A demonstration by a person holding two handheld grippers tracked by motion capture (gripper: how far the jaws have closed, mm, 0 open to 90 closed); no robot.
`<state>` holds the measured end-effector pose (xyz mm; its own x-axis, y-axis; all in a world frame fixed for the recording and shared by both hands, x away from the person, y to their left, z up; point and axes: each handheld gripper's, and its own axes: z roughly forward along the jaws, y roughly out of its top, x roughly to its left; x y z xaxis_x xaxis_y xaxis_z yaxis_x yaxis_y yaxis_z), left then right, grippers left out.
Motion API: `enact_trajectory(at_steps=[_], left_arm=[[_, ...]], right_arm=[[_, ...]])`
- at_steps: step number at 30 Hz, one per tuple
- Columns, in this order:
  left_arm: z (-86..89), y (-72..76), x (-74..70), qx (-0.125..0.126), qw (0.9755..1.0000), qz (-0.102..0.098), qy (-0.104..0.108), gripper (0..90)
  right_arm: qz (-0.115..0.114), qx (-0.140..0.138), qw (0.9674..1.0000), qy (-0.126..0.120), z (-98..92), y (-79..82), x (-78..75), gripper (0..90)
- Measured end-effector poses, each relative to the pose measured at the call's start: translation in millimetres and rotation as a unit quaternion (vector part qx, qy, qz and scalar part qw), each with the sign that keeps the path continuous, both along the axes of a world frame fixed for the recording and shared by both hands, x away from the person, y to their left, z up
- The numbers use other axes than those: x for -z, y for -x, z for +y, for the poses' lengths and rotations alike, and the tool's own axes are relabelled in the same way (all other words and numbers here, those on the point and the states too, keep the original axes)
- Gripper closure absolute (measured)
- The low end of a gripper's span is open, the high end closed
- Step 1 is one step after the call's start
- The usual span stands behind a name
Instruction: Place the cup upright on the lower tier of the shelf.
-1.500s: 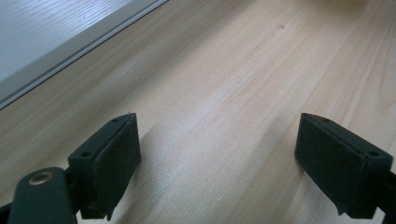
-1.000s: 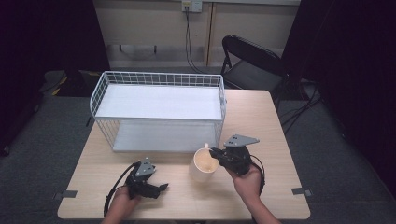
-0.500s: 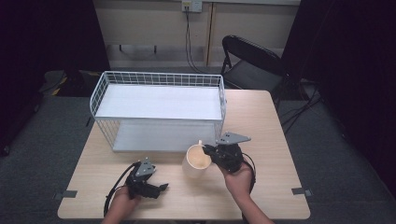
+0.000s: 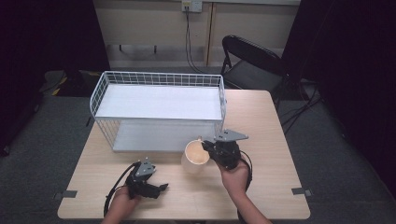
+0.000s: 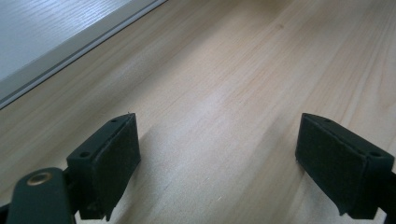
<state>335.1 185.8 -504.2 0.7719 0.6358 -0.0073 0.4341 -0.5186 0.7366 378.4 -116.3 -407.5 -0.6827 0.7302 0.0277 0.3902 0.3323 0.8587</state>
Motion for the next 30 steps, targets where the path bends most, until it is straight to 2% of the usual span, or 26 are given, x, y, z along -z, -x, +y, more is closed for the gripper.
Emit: enact_trajectory(at_steps=[12,21,30], left_arm=[[0.0,-0.1,0.1,0.0,1.0,0.0,0.001,13.2],[0.0,0.1,0.0,0.0,1.0,0.0,0.0,13.3],[0.0,0.0,0.0,0.0,1.0,0.0,0.0,13.2]], right_arm=[[-0.017,0.015,0.9997,0.005,10.5,-2.4,2.5,84.7],[-0.024,0.015,0.9995,0.011,24.3,-5.8,2.6,84.7],[-0.027,0.024,0.9993,0.01,29.7,-9.0,3.6,84.8]])
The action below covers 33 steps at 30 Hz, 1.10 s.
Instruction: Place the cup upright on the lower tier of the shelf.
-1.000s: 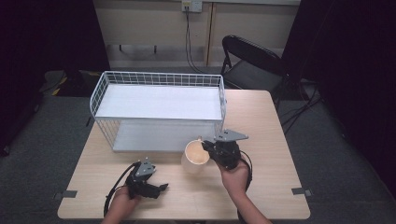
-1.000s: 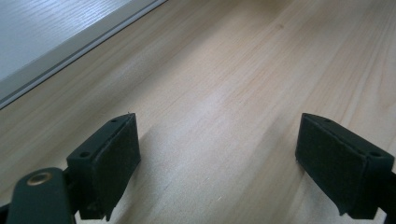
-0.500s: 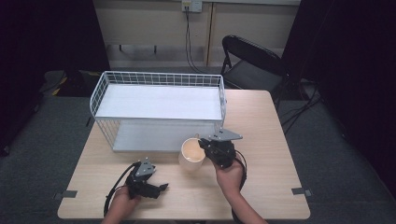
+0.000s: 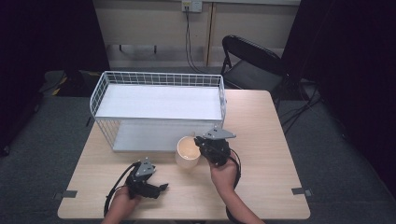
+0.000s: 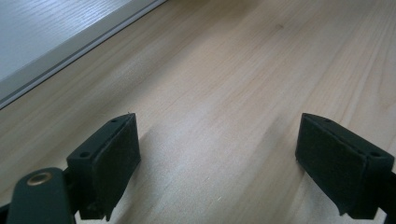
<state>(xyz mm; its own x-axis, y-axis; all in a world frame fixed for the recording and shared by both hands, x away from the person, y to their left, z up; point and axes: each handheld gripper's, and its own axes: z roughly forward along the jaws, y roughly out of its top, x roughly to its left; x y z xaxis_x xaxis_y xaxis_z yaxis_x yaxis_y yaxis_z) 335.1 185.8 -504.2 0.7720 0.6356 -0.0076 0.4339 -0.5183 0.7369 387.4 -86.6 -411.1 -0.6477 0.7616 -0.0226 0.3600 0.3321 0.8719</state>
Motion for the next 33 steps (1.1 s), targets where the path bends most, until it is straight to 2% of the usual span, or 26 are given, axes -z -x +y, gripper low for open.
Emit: enact_trajectory(at_steps=[10,20,23,26,29,33], left_arm=[[-0.1,0.0,0.0,0.0,1.0,0.0,0.0,13.3],[0.0,0.0,0.0,0.0,1.0,0.0,0.0,13.2],[0.0,0.0,0.0,0.0,1.0,0.0,0.0,13.3],[0.0,0.1,0.0,0.0,1.0,0.0,0.0,13.2],[0.0,0.0,0.0,0.0,1.0,0.0,0.0,13.2],[0.0,0.0,0.0,0.0,1.0,0.0,0.0,13.2]], right_arm=[[-0.014,0.007,0.9999,0.003,7.6,-3.8,-0.8,84.8],[-0.013,0.008,0.9999,0.008,15.7,-8.0,0.3,85.5],[-0.006,0.009,0.9997,0.024,18.8,-11.4,3.1,87.5],[-0.005,0.009,0.9999,0.012,18.9,-12.1,3.4,87.7],[-0.007,0.004,0.9997,0.022,22.1,-12.9,3.1,87.8],[-0.008,0.007,0.9998,0.019,24.2,-14.9,3.6,87.9]])
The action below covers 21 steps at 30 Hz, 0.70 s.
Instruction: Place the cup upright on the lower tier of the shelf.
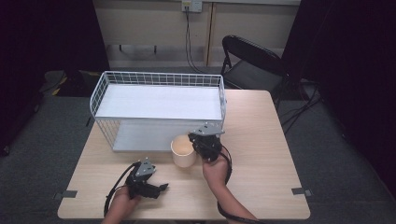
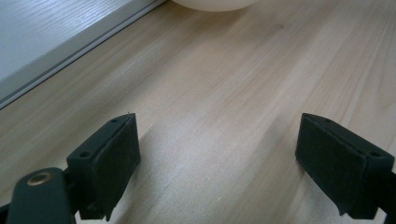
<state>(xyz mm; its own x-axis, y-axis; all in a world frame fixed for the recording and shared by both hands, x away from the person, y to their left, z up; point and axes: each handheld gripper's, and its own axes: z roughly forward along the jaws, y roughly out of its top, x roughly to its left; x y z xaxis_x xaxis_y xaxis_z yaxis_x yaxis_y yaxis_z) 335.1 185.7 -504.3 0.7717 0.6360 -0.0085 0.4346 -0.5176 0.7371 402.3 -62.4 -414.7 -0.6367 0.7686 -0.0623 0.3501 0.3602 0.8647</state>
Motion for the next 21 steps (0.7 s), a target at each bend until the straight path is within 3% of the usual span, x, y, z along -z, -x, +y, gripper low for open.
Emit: enact_trajectory(at_steps=[21], left_arm=[[0.1,-0.1,0.0,0.0,1.0,0.0,0.0,13.3]], right_arm=[[-0.018,0.036,0.9992,0.002,9.8,-16.7,2.5,87.8]])
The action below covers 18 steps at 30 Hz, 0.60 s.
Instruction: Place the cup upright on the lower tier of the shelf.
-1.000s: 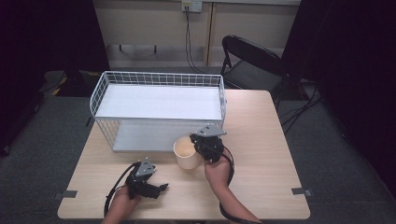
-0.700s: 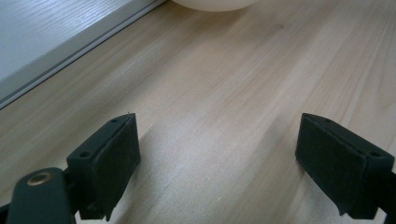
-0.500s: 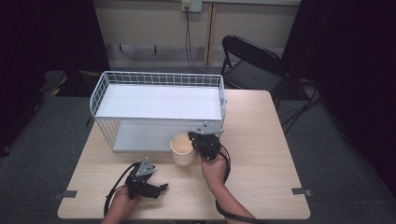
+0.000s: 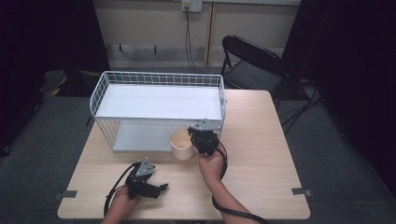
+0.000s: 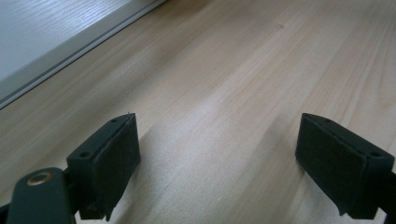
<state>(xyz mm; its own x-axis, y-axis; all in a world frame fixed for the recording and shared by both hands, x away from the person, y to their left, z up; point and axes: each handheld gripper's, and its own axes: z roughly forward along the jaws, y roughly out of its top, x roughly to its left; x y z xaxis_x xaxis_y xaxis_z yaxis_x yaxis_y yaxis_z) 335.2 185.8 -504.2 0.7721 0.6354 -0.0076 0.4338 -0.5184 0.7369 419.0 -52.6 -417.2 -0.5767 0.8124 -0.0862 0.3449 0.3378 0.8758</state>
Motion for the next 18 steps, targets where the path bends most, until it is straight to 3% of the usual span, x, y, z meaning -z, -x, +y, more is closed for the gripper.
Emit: enact_trajectory(at_steps=[18], left_arm=[[-0.1,0.1,0.1,0.0,1.0,0.0,0.0,13.0]], right_arm=[[0.013,0.017,0.9998,-0.002,-3.0,-9.5,6.9,86.2]])
